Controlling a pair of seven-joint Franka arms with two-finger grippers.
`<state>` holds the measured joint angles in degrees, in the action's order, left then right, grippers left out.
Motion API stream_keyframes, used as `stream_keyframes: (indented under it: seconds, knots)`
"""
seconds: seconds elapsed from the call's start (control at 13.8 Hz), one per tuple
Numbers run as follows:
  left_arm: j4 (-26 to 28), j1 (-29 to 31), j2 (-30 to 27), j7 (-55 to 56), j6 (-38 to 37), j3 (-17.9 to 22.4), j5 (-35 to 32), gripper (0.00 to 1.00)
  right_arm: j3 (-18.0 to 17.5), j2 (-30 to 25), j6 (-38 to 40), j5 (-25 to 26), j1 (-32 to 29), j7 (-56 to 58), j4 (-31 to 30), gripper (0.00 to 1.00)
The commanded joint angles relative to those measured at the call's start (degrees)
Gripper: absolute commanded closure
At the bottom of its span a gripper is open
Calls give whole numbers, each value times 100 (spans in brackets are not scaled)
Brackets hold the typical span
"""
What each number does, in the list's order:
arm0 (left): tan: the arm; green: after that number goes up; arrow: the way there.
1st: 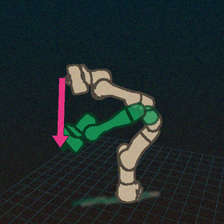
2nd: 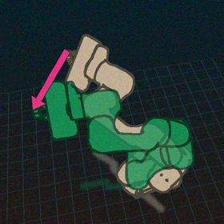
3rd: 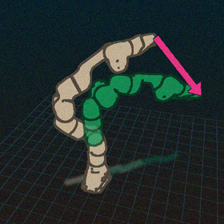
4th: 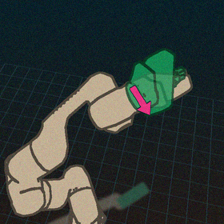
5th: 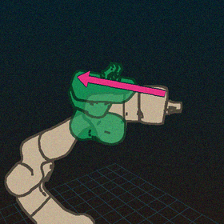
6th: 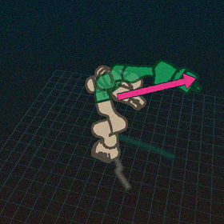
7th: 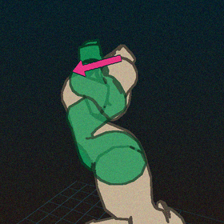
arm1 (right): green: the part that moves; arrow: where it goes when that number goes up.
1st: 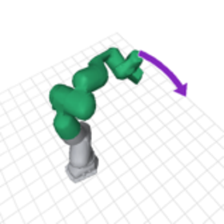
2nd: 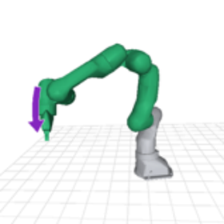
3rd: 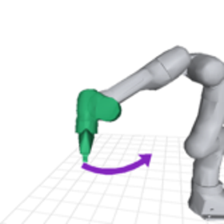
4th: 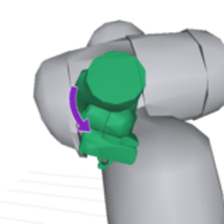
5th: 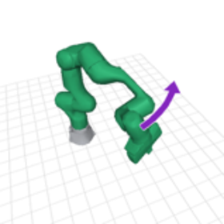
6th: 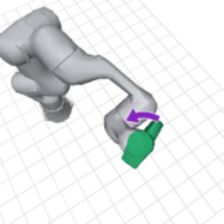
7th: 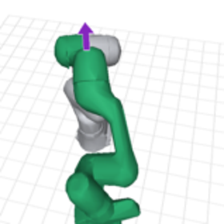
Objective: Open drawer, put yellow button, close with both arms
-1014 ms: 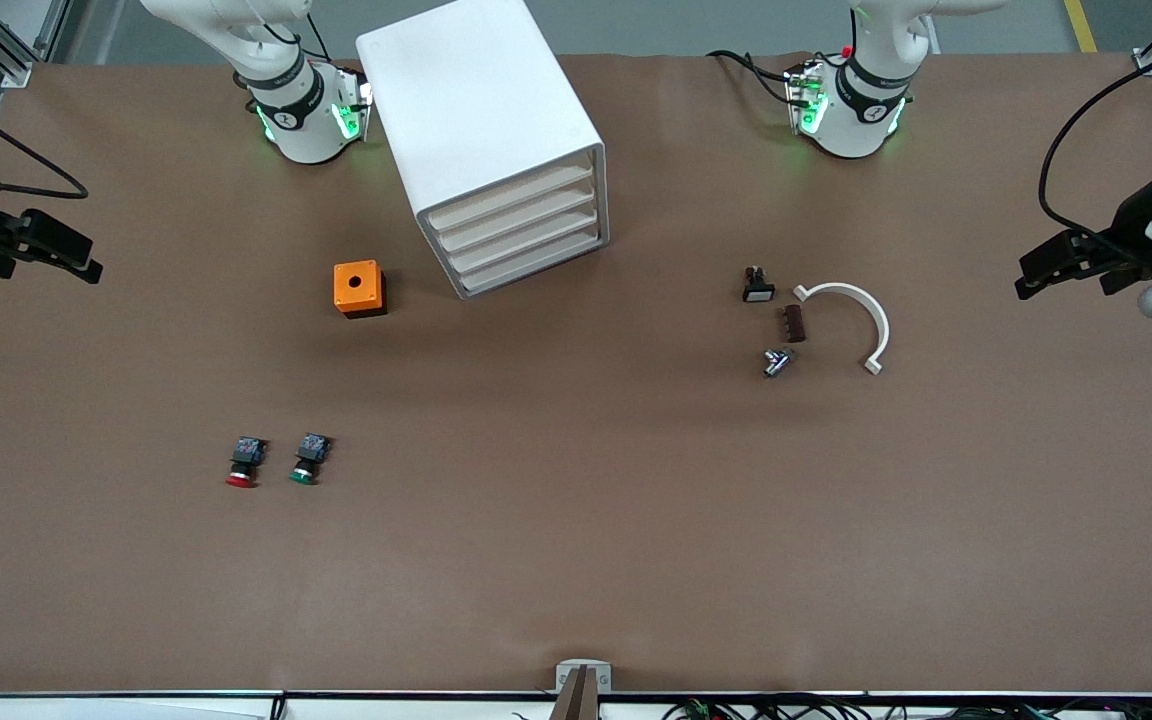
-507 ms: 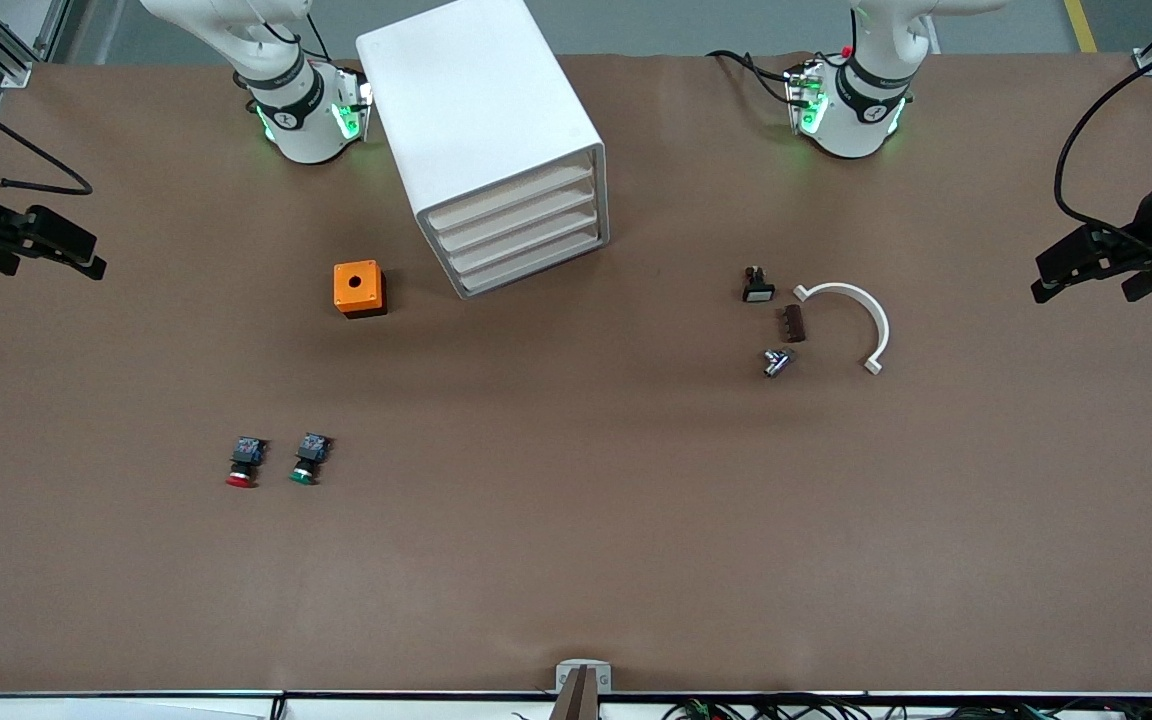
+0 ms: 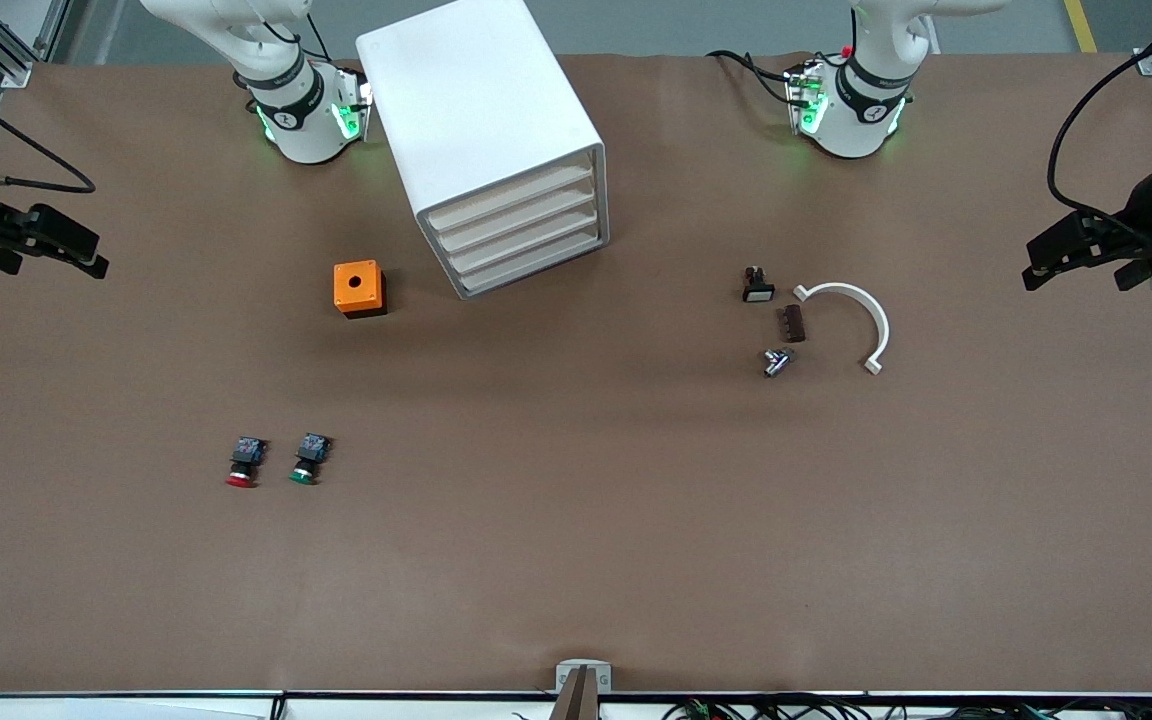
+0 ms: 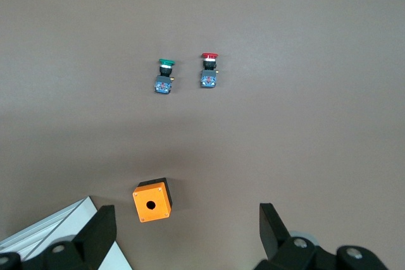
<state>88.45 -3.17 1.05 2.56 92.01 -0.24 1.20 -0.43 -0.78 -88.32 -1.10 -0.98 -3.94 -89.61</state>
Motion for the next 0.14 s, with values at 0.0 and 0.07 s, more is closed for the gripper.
stream_keyframes:
  seconds: [0.0, 0.07]
  knots:
    - [-153, 9, 71, -19, -122, -20, -67, 0, -18, -177, -89, -57, -16, 60, -179, 0]
    - [-153, 9, 71, -10, -122, -20, -67, 0, -18, -168, -89, -57, -16, 60, -179, 0]
